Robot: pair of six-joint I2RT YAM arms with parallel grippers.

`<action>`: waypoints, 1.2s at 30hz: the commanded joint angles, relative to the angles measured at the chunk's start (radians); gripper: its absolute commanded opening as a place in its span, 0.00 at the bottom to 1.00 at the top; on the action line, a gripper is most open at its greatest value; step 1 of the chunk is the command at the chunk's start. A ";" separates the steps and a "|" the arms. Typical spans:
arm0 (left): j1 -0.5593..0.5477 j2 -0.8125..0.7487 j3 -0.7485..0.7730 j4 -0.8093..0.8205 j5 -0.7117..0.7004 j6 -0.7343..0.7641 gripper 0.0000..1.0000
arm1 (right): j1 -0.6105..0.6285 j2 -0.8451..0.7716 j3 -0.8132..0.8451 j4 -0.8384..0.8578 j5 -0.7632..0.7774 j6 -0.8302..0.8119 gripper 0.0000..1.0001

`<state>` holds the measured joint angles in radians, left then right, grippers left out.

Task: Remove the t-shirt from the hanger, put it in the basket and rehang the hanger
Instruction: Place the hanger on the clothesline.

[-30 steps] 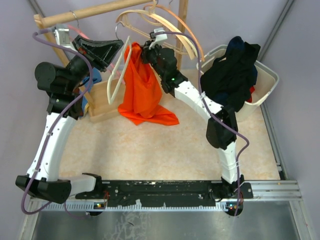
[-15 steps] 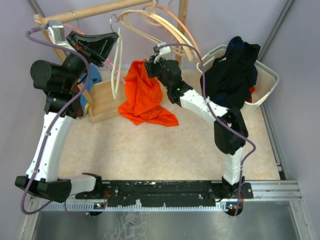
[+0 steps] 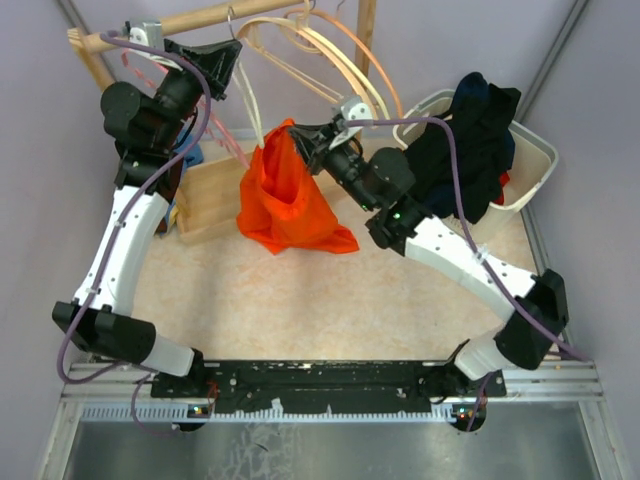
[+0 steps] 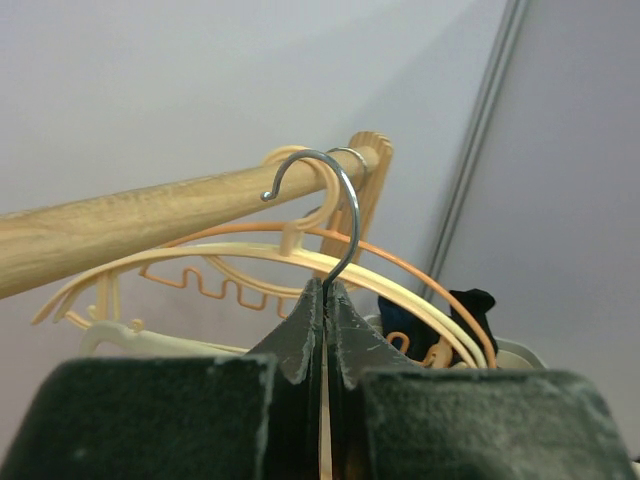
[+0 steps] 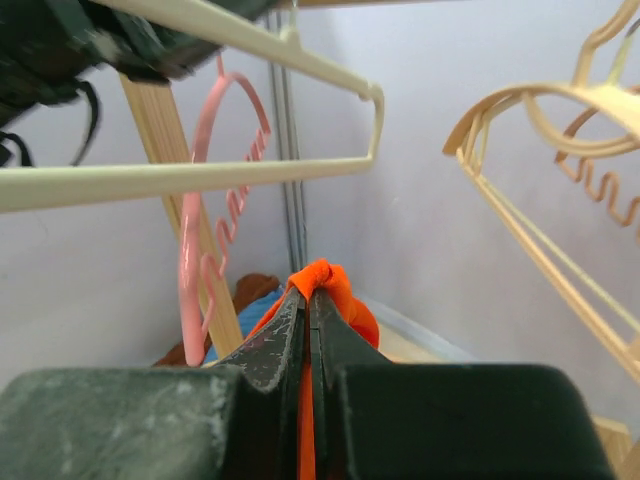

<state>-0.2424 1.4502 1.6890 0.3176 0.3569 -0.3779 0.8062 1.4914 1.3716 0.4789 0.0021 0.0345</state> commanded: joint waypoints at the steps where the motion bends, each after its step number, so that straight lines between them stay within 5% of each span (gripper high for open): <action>1: -0.005 0.032 0.065 0.029 -0.100 0.077 0.00 | -0.001 -0.103 -0.049 0.061 0.002 -0.030 0.00; 13: -0.005 0.093 0.079 0.100 -0.205 0.078 0.00 | 0.005 -0.198 -0.114 0.019 0.009 -0.037 0.00; 36: -0.005 0.159 0.127 -0.024 -0.288 0.079 0.00 | 0.013 -0.323 -0.170 -0.011 0.037 -0.054 0.00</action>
<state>-0.2424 1.6115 1.8114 0.2890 0.0925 -0.3058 0.8101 1.2224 1.1973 0.4213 0.0219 0.0013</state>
